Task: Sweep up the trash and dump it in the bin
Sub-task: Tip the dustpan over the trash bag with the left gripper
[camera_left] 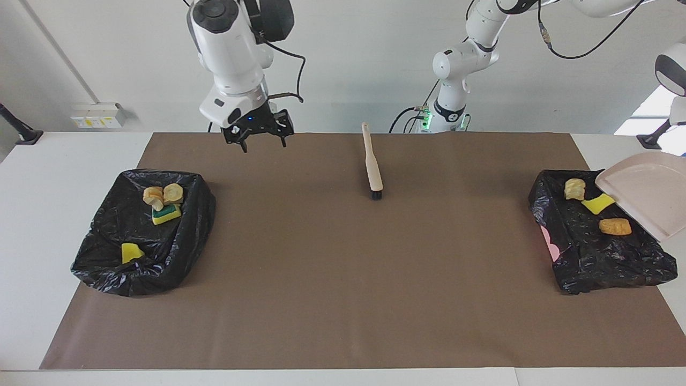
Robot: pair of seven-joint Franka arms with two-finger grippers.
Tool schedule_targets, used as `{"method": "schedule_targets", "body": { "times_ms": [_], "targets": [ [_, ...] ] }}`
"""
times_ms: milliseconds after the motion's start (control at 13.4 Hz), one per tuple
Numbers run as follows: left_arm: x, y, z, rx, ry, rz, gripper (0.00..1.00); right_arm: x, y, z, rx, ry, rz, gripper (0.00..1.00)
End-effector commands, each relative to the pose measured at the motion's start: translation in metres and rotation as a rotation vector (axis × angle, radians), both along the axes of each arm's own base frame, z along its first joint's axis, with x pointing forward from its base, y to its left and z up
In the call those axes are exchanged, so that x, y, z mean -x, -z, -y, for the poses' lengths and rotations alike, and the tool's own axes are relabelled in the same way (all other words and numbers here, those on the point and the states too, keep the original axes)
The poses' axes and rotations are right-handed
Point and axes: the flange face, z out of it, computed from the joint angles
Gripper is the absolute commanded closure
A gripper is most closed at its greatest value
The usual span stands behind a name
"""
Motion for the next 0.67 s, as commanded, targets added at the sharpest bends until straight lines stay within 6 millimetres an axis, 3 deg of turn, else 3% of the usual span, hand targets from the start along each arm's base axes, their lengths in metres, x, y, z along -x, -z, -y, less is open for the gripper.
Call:
{"method": "schedule_targets", "body": {
  "times_ms": [0, 299, 448, 598],
  "targets": [
    [-0.010, -0.019, 0.033, -0.084, 0.011, -0.010, 1.00, -0.005, -0.019, 0.030, 0.074, 0.028, 0.038, 0.00],
    [-0.001, -0.051, 0.046, -0.032, 0.011, 0.063, 1.00, -0.016, -0.041, 0.106, 0.043, 0.173, 0.072, 0.00],
    [0.008, -0.065, 0.055, 0.035, -0.009, 0.102, 1.00, -0.012, -0.047, 0.132, 0.016, 0.201, 0.056, 0.00],
    [0.020, -0.082, 0.079, 0.159, -0.039, 0.160, 1.00, -0.010, -0.055, 0.153, 0.008, 0.129, 0.054, 0.00]
  ]
}}
